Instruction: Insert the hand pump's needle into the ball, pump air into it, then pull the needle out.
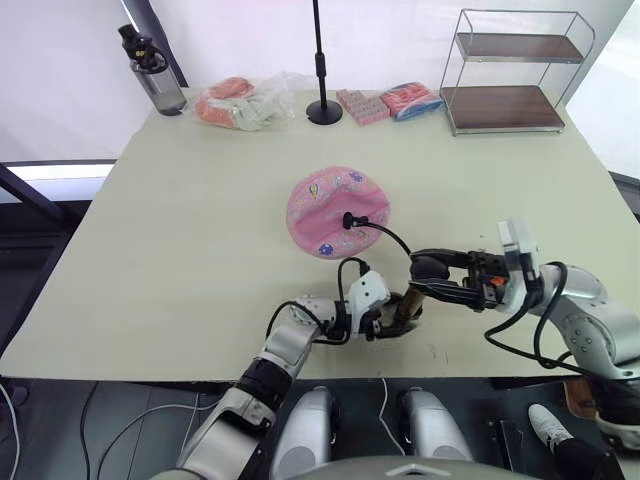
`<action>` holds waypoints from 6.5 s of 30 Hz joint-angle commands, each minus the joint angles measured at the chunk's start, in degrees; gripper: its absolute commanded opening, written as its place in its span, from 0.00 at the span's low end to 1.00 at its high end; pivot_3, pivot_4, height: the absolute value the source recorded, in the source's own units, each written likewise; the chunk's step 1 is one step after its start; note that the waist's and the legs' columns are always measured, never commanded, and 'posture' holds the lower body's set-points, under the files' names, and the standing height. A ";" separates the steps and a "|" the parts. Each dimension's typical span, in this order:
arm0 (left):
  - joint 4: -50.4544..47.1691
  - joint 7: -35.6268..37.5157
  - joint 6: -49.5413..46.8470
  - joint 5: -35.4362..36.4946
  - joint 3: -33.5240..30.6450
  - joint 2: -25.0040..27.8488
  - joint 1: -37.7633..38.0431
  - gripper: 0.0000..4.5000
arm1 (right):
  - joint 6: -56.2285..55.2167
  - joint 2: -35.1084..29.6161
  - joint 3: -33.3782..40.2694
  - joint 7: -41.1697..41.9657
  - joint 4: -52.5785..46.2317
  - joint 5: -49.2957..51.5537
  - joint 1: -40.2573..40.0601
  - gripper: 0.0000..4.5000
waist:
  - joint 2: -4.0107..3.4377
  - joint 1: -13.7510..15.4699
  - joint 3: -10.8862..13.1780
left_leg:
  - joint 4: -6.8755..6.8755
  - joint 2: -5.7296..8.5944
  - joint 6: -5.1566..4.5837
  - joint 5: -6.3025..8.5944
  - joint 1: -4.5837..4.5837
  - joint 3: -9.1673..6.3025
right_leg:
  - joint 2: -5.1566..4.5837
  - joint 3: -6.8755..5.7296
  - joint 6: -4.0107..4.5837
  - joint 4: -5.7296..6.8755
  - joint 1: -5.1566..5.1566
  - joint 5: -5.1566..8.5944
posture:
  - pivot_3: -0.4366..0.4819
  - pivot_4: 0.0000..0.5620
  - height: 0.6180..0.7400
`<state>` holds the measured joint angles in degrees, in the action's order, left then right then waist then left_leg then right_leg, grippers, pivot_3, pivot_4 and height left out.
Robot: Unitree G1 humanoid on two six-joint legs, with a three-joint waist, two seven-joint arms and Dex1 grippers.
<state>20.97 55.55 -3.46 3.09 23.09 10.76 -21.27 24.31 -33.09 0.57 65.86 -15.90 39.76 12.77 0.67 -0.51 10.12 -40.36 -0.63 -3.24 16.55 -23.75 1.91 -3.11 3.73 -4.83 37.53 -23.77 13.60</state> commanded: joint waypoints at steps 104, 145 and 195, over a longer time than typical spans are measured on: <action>22.99 -2.36 11.16 -10.29 5.96 -5.77 -4.68 0.25 | 16.46 -16.95 15.05 -14.31 -13.25 19.51 -2.63 0.38 | 0.44 1.02 -3.39 | 0.31 0.00 0.02 0.03 0.02 -1.09 | -1.13 -1.01 0.43 -0.83 0.70 0.22 | 0.48 0.27 0.96; 28.70 0.18 16.40 -10.22 5.00 -6.46 -6.03 0.25 | 7.11 -11.61 12.64 -14.60 -11.54 12.46 -4.20 0.38 | -0.08 1.35 -3.72 | 1.35 0.00 0.02 0.03 0.67 -0.76 | -2.63 -2.90 0.61 -1.71 1.21 0.22 | 0.48 0.27 0.96; 27.31 0.29 15.72 -10.48 4.84 -6.04 -4.84 0.25 | -1.28 -13.24 -1.06 -9.54 -0.20 -5.76 -13.99 0.38 | 0.51 1.20 -3.54 | 1.57 0.02 0.02 0.04 1.03 -1.01 | -2.67 -3.24 0.61 -2.01 1.70 0.24 | 0.48 0.27 0.96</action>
<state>44.94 55.21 15.31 -4.94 26.88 2.95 -28.39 21.99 -45.78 2.54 57.25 -20.21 40.71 1.60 1.18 0.69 6.57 -38.76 -0.61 -3.22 16.59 -22.71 0.90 -5.79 0.49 -4.23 35.50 -22.07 13.84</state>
